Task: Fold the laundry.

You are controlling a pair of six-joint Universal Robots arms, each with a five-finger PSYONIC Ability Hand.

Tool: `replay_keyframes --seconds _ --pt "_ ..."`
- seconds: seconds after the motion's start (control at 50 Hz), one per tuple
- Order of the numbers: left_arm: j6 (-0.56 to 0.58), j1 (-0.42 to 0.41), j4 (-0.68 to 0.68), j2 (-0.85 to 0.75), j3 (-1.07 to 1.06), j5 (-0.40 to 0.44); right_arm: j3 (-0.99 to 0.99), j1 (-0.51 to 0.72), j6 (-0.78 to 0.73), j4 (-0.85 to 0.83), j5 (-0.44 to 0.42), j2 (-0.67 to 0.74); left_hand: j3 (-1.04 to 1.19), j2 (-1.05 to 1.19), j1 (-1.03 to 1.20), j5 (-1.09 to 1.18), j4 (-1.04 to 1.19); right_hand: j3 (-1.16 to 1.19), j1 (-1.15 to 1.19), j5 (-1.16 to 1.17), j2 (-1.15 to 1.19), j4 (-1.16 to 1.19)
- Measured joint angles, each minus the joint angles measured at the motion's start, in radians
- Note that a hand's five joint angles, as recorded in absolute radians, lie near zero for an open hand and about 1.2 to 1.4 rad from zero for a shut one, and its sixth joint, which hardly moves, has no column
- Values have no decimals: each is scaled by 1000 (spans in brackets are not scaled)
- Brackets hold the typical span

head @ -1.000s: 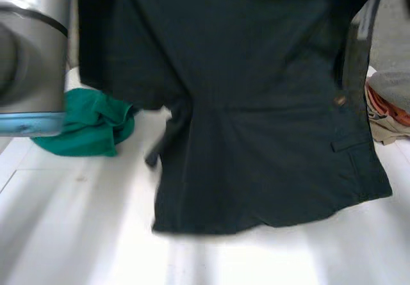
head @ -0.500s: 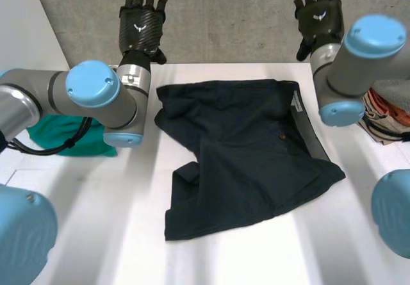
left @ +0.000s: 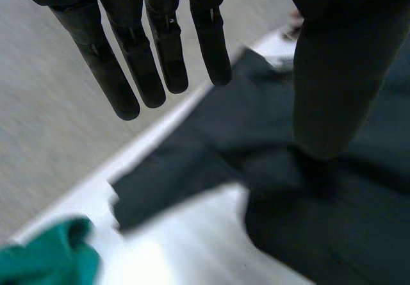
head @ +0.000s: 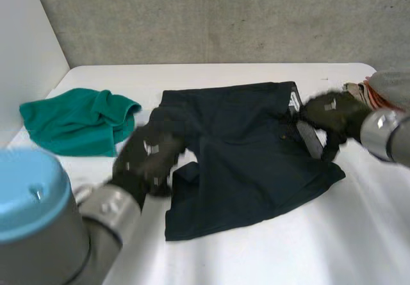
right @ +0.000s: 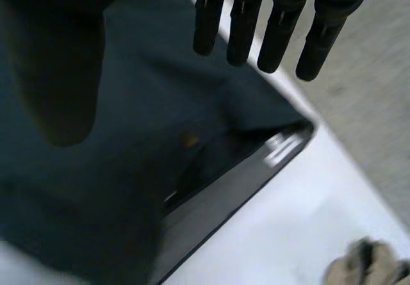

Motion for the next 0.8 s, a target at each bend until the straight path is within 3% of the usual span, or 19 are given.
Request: replay_keyframes --seconds 0.16,0.26,0.3,0.36,0.42,0.46,0.52,0.7,0.8 --pt "-1 -33 -2 -88 -95 -2 303 -121 -124 -181 -167 -32 -6 -9 -6 -17 -14 23 15 25 26 23" --pt "0 -25 25 -163 -89 -1 399 -154 -144 -331 -205 -13 -7 -10 -7 -19 -14 90 85 83 95 85" --pt "0 -22 43 -185 -83 -1 415 -157 -144 -374 -208 3 -7 -10 -7 -19 -14 147 141 139 153 142" --pt "1 -22 80 -212 -77 -1 425 -158 -140 -427 -208 33 24 25 22 21 20 453 430 438 466 446" --pt "1 -25 122 -229 -73 -1 426 -155 -136 -473 -203 59 222 223 246 217 220 722 657 704 741 719" --pt "2 -29 149 -236 -73 -1 428 -153 -133 -495 -197 68 440 442 455 423 429 746 689 729 748 747" --pt "4 -37 181 -245 -72 -1 435 -150 -131 -513 -185 72 570 574 526 539 574 746 689 729 748 750" --pt "14 -50 190 -223 -72 -4 478 -147 -132 -490 -145 -1 580 583 526 539 583 746 689 731 748 750" --pt "30 -49 88 -114 -87 -1 485 -151 -148 -360 -101 -120 580 583 526 539 583 746 689 731 748 751"
